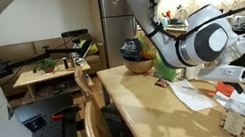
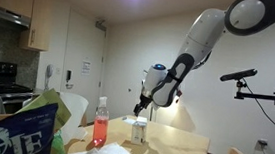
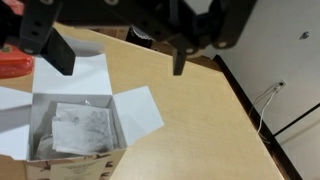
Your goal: Take the paper out of the box and put it on the table
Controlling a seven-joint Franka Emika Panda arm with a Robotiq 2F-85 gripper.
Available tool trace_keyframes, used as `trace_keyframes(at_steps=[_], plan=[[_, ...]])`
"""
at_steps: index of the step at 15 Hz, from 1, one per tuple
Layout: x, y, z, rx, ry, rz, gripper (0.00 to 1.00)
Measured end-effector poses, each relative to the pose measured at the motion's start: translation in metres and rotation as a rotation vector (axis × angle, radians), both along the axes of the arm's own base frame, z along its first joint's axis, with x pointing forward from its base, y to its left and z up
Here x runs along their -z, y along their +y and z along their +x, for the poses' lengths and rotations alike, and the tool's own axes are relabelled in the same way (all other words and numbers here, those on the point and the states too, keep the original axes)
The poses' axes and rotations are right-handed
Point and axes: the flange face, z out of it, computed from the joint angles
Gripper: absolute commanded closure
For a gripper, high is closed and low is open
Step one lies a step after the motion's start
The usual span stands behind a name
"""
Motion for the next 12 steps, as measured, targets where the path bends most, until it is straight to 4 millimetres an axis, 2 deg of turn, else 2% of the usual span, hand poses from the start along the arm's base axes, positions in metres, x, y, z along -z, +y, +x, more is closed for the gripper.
trace_keyframes(at_steps=[2, 7, 12], plan=[[0.000, 0.007, 0.002, -0.008, -0.003, 0.011, 0.00], [0.014, 0.028, 0.002, -0.028, 0.012, 0.054, 0.00], [0.021, 0.025, -0.001, -0.020, 0.033, 0.046, 0.00]])
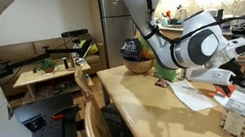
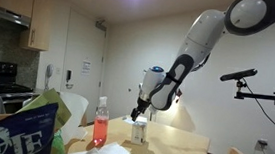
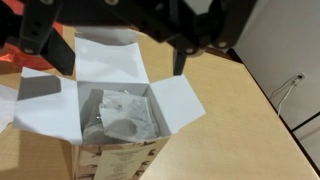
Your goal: Take the paper out of the box and put it on the table
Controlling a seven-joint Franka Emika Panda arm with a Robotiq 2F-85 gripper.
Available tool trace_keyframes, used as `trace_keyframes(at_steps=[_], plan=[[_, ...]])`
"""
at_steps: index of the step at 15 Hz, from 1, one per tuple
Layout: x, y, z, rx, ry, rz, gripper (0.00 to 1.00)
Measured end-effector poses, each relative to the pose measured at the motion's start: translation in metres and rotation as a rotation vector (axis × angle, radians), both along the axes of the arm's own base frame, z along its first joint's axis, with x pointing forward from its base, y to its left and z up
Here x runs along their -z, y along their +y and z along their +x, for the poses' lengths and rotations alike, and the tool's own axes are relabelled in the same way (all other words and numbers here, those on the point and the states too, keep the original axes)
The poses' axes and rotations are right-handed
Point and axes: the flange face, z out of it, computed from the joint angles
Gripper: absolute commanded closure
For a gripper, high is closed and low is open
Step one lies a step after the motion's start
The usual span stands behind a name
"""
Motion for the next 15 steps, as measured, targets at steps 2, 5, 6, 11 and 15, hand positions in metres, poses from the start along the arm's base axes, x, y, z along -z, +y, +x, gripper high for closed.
trace_keyframes(at_steps=[2, 5, 6, 11, 15], plan=[[0.000, -0.006, -0.001, 0.008, 0.005, -0.010, 0.00], [0.002, -0.015, -0.004, 0.020, 0.015, -0.019, 0.00], [0.003, -0.016, -0.005, 0.024, 0.019, -0.019, 0.00], [0.014, -0.019, -0.008, 0.030, 0.035, -0.012, 0.00], [0.018, -0.019, -0.009, 0.030, 0.042, -0.012, 0.25]])
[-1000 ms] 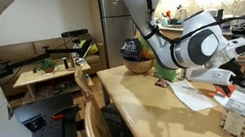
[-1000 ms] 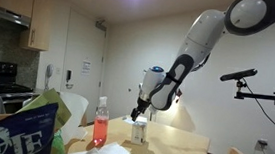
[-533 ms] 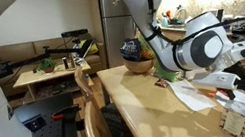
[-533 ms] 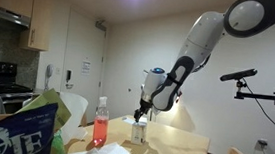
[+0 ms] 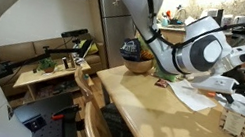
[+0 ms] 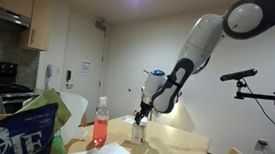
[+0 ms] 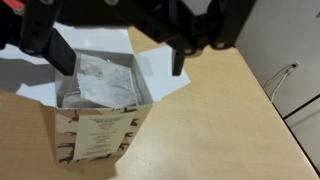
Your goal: Take the paper out of the box and put it on the table
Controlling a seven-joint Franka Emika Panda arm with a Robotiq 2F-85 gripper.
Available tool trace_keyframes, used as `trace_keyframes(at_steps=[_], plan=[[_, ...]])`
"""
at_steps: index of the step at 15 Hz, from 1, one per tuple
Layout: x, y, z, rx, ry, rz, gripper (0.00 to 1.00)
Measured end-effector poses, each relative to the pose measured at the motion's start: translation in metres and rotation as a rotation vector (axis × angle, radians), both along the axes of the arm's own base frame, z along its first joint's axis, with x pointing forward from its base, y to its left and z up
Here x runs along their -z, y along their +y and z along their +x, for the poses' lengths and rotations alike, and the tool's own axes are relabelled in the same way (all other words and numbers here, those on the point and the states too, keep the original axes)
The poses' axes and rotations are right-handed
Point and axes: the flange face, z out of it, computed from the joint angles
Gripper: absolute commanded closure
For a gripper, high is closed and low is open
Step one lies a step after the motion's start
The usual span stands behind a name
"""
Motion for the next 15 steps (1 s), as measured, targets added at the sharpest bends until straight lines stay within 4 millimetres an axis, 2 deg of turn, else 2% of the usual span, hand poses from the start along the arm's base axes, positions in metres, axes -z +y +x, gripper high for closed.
trace_keyframes(at_steps=[9, 10, 15], plan=[[0.0031, 0.0000, -0.0007, -0.001, 0.005, -0.001, 0.94], [0.0033, -0.0001, -0.0007, -0.001, 0.005, -0.001, 0.99], [-0.0004, 0.0014, 0.0015, -0.007, 0.001, -0.013, 1.00]])
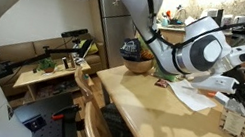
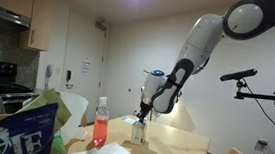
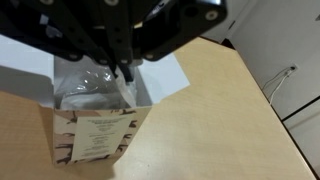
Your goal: Take the paper out of the box and put it on the table
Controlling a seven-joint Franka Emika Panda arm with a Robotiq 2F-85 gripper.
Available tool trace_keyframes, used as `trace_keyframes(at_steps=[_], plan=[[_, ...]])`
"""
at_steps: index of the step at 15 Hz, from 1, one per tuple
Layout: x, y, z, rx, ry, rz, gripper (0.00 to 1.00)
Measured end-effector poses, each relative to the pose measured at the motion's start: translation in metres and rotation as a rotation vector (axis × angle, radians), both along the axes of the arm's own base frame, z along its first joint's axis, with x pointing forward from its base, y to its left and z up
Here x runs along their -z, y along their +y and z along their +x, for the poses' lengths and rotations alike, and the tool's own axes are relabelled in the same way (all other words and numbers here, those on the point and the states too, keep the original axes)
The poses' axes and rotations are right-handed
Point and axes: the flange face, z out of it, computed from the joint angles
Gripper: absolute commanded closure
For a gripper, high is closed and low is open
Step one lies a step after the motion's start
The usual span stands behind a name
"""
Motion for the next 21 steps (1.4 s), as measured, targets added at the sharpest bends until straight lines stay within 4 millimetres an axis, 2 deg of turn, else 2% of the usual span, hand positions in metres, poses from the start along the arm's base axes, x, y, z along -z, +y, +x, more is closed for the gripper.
trace_keyframes(at_steps=[3, 6, 9, 11, 14, 17, 21], plan=[[-0.013, 0.004, 0.005, -0.017, -0.015, -0.033, 1.00], [-0.042, 0.017, 0.014, -0.055, -0.059, -0.086, 1.00], [-0.068, 0.048, 0.021, -0.108, -0.094, -0.108, 1.00], [-0.076, 0.072, 0.023, -0.145, -0.101, -0.105, 1.00], [-0.073, 0.105, 0.022, -0.202, -0.089, -0.086, 1.00], [-0.059, 0.133, 0.019, -0.281, -0.053, -0.047, 1.00], [-0.033, 0.150, 0.012, -0.376, 0.000, 0.031, 1.00]])
